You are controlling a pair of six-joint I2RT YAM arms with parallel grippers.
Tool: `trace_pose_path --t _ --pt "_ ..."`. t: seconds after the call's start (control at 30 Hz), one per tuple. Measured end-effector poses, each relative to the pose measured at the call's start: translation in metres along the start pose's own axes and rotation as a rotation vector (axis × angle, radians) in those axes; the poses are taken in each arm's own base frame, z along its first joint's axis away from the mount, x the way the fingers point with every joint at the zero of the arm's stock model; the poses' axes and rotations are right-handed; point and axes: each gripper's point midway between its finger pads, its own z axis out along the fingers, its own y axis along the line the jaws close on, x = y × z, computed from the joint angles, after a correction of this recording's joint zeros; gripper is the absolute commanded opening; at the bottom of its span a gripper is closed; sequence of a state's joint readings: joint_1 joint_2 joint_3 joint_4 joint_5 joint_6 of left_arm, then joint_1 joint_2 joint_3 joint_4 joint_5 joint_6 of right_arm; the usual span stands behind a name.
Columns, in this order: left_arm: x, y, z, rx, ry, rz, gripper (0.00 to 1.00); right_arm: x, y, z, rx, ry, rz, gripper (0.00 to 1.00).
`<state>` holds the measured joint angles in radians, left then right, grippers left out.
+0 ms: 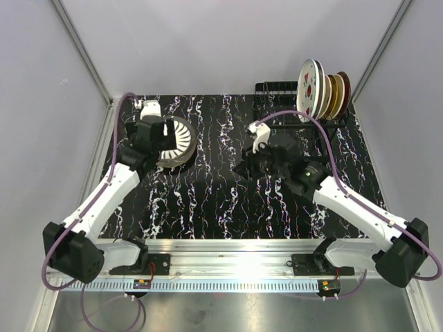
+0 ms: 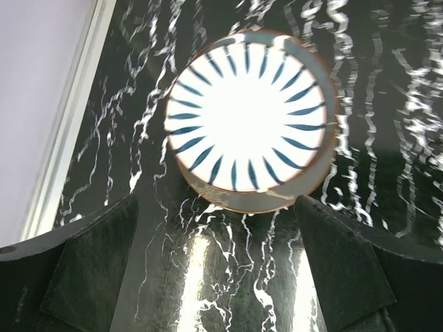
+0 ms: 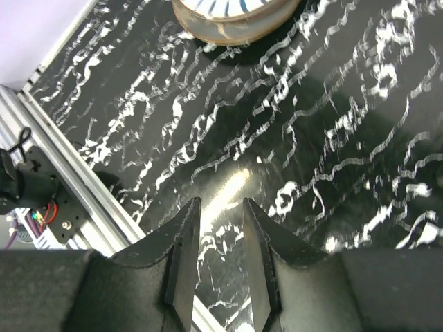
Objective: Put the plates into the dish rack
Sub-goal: Grab a plate with the left arm
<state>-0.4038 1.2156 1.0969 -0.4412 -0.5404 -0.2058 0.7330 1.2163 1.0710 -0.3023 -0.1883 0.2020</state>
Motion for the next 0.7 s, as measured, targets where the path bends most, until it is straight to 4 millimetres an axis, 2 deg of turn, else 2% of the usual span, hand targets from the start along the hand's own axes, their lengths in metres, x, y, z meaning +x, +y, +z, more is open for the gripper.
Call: trace_pose_path --t 0.17,0.43,0.53,0.7 --pt "0.023 0.022 0.035 -0.026 0.112 -0.109 0.99 0.028 -0.011 -0.01 0.036 -0.012 0.036 0.38" --pt "0.079 0.051 0.094 -0.023 0.333 -0.315 0.97 0.068 -0.023 -0.022 0.067 -0.011 0.07 0.38" --pt "0.096 0.056 0.106 -0.015 0.391 -0.36 0.91 0.081 -0.026 -0.024 0.071 0.001 0.078 0.36" --pt "0.116 0.053 0.12 0.018 0.457 -0.409 0.88 0.091 -0.03 -0.022 0.08 0.016 0.081 0.36"
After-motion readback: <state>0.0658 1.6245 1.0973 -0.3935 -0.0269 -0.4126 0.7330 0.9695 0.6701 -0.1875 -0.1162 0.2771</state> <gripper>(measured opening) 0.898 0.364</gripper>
